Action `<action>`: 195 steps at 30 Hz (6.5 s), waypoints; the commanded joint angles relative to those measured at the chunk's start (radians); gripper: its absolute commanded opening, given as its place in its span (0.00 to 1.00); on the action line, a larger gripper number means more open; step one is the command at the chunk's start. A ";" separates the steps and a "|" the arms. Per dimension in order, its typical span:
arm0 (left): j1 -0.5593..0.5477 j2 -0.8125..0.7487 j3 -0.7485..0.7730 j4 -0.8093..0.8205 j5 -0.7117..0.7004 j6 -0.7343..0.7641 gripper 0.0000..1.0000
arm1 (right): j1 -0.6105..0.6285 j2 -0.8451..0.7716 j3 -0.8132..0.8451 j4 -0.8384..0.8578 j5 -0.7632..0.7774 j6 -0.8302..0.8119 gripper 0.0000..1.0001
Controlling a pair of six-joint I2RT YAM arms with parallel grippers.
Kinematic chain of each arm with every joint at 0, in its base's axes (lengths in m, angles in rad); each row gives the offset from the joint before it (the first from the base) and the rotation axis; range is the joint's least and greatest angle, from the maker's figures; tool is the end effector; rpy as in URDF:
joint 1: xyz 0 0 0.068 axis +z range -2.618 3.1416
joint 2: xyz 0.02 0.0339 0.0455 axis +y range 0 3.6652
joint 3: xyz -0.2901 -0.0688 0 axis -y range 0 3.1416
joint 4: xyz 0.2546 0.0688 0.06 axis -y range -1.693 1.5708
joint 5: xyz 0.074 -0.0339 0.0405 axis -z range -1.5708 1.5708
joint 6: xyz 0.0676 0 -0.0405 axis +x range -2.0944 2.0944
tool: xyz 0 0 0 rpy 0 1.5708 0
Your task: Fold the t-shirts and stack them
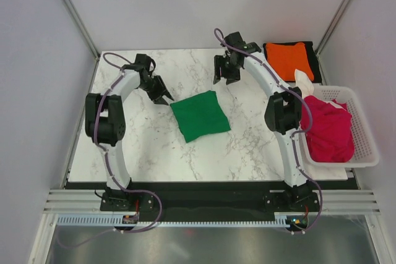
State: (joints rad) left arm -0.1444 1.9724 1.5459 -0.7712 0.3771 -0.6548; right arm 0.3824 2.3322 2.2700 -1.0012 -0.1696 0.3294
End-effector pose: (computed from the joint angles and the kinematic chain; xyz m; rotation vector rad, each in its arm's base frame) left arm 0.4317 -0.0879 0.2024 -0.6222 2.7931 -0.7127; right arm 0.5026 0.2144 0.2446 -0.1304 2.6852 0.4570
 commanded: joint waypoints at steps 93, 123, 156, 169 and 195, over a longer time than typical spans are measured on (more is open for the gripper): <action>-0.480 -1.307 -0.693 -0.062 -0.658 0.127 0.71 | -0.092 -0.250 -0.791 0.670 -0.484 0.062 0.00; -0.478 -1.432 -0.788 0.012 -0.759 0.182 0.66 | -0.255 -0.360 -0.130 0.246 0.360 -0.437 0.00; -0.477 -1.385 -0.780 0.006 -0.751 0.175 0.62 | -0.407 -0.343 0.085 0.240 0.188 -0.414 0.00; -0.477 -1.374 -0.779 0.004 -0.756 0.175 0.62 | -0.456 -0.266 0.138 0.256 0.125 -0.402 0.00; -0.472 -1.356 -0.776 0.001 -0.750 0.172 0.62 | -0.542 0.007 0.207 0.576 0.186 -0.434 0.00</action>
State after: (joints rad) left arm -0.6193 0.6136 0.7448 -0.7837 -0.3489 -0.4782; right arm -0.1566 2.2959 2.4268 -0.5678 -0.0185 -0.0853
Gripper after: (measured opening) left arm 0.617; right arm 0.022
